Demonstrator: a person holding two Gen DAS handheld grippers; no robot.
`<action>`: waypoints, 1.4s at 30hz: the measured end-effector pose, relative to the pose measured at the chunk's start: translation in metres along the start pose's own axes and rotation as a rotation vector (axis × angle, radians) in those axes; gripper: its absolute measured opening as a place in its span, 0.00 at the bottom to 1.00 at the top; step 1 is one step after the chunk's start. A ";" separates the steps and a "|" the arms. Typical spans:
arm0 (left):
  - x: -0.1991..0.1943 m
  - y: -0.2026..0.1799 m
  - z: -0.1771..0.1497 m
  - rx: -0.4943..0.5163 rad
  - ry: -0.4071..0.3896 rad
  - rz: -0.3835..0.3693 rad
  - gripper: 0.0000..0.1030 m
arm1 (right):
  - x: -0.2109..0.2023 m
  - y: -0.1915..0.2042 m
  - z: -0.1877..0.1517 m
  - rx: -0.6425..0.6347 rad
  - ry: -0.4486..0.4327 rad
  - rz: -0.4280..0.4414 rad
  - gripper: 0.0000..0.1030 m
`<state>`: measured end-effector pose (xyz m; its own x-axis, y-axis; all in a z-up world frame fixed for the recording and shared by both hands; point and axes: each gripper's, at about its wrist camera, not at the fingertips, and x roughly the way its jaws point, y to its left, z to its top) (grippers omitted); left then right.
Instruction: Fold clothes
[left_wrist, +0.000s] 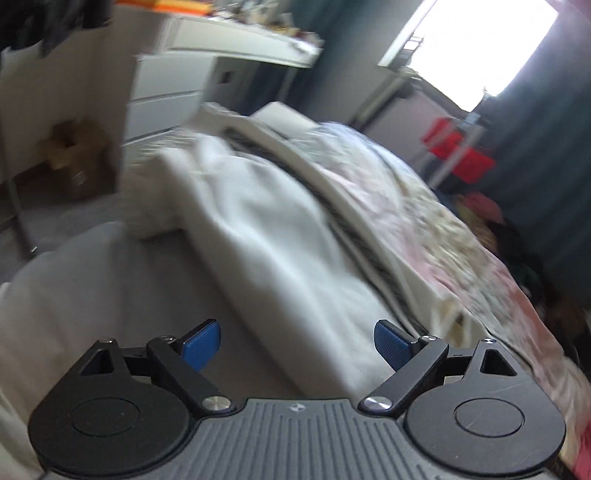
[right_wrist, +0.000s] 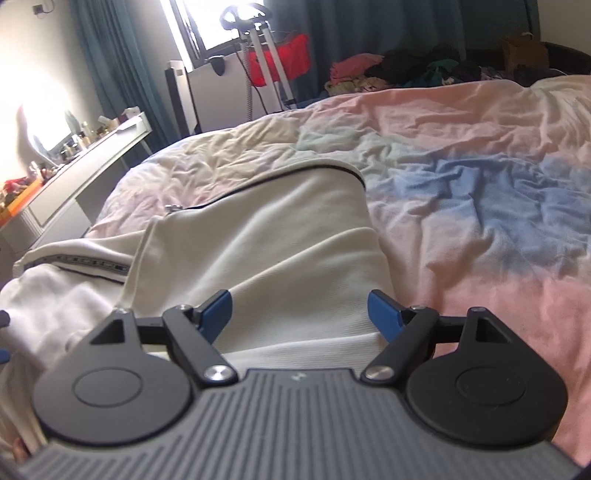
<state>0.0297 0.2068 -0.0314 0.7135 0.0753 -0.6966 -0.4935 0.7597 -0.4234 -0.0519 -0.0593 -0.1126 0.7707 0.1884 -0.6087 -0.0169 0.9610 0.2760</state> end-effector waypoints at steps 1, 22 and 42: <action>0.005 0.009 0.009 -0.029 -0.003 0.008 0.89 | 0.000 0.002 -0.001 -0.005 0.001 0.002 0.80; 0.071 0.030 0.057 0.022 -0.222 0.021 0.25 | 0.034 0.072 -0.032 -0.325 0.068 0.040 0.82; -0.024 -0.297 -0.075 0.677 -0.743 -0.032 0.16 | -0.051 -0.071 0.050 0.180 -0.207 -0.027 0.79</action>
<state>0.1219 -0.0689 0.0677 0.9650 0.2564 -0.0546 -0.2466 0.9584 0.1438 -0.0578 -0.1468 -0.0638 0.8833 0.1005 -0.4579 0.1045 0.9100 0.4012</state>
